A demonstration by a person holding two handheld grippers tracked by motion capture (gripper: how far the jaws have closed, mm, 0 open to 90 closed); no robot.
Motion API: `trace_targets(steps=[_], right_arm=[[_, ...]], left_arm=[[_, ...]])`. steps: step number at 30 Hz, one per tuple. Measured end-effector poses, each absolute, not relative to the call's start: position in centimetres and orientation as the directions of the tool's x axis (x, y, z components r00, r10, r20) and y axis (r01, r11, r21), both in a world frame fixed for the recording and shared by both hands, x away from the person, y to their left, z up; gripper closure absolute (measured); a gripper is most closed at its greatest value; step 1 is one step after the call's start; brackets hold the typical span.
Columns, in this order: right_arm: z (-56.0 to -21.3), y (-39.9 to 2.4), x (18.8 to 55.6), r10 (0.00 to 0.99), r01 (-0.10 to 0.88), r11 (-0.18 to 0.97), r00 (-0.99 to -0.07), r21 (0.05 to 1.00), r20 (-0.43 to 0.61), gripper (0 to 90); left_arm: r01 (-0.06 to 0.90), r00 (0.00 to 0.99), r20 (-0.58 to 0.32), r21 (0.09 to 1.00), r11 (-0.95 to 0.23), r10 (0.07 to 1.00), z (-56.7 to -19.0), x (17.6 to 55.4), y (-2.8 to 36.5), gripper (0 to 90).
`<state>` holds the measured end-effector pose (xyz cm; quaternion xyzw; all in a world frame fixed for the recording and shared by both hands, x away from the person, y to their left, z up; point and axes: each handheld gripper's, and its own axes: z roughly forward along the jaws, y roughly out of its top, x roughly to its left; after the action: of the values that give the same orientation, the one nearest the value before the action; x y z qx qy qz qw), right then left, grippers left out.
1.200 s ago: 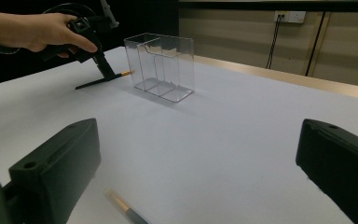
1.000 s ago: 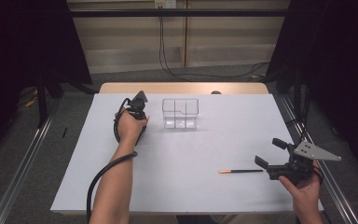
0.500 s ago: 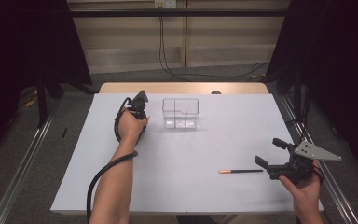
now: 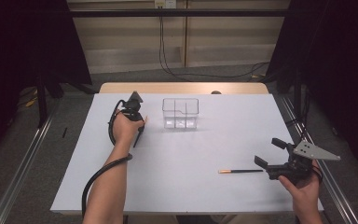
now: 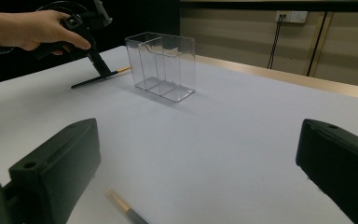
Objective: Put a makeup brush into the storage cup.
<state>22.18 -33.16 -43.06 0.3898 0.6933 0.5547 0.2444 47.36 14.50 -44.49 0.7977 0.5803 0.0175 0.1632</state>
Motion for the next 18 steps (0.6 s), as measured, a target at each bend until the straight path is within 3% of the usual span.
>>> trace_targets(steps=[18], right_arm=[[-43.1,-33.1,22.2,0.806,0.265,0.084,-0.585,0.961,0.090,0.0]], left_arm=[[0.849,0.357,-0.364,0.511,-0.136,0.860,-43.8,45.0,16.0,83.7]])
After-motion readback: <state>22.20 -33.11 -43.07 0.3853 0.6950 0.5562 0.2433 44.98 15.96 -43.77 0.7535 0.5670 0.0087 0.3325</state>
